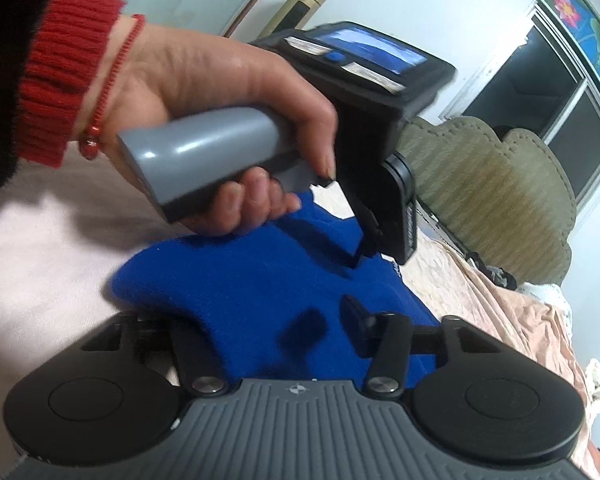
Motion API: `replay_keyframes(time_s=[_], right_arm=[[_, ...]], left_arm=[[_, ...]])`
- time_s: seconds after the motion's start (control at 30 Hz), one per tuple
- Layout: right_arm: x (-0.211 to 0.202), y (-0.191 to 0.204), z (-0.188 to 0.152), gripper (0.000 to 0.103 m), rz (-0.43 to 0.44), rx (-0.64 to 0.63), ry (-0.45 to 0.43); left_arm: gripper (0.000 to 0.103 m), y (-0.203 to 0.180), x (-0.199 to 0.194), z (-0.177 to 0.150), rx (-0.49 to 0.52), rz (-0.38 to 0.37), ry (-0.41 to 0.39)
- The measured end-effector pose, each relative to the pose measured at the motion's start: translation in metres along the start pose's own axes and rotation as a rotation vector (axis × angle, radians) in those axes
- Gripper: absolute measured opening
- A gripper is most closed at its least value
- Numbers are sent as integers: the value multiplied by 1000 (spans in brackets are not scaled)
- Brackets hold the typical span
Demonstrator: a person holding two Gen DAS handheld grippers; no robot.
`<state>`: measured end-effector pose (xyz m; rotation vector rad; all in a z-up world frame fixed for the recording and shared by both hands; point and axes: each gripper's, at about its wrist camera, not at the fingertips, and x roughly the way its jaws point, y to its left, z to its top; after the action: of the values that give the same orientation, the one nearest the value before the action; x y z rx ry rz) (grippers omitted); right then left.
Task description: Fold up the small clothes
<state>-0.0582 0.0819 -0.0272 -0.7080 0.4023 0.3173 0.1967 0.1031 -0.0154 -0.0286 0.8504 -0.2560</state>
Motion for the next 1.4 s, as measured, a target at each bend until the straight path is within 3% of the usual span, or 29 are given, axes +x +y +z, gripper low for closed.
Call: replay_keyframes(time_s=[0.03,0.07,0.1,0.13,0.2,0.3,0.5,0.7,0.93,1.17,1.4], right_arm=[[1,1,0,39,4,-8,-2],[3,1,1,35,11,-10,-4],[4,2,1,25,23,-12,-4],[5,2,0,17,31,-15,-1],[6,1,-1,6,45,-19,-4],[4,-5,-2,4,62,3,-16],[-18,-36,-10,3,36,113,-83],[-42,-85,-31,3,-32,269,-108],[-69,-154,-82,3,-110,515,-102],[-86,-199,-145,3,-184,703,-78],[-82,-238,-221,3,-147,1011,-20]], left_arm=[[57,-3,0,1,11,14,-9],[45,-4,-1,2,17,8,-11],[24,-5,-1,3,10,-19,-6],[19,-5,-2,5,-5,-41,-3],[16,-12,-5,8,5,-7,-11],[13,-24,-13,10,22,39,-29],[13,-49,-35,27,36,75,-59],[13,-99,-48,44,97,84,-83],[12,-191,-44,50,212,66,-122],[12,-284,-10,42,325,3,-90],[13,-349,33,20,420,-23,-20]])
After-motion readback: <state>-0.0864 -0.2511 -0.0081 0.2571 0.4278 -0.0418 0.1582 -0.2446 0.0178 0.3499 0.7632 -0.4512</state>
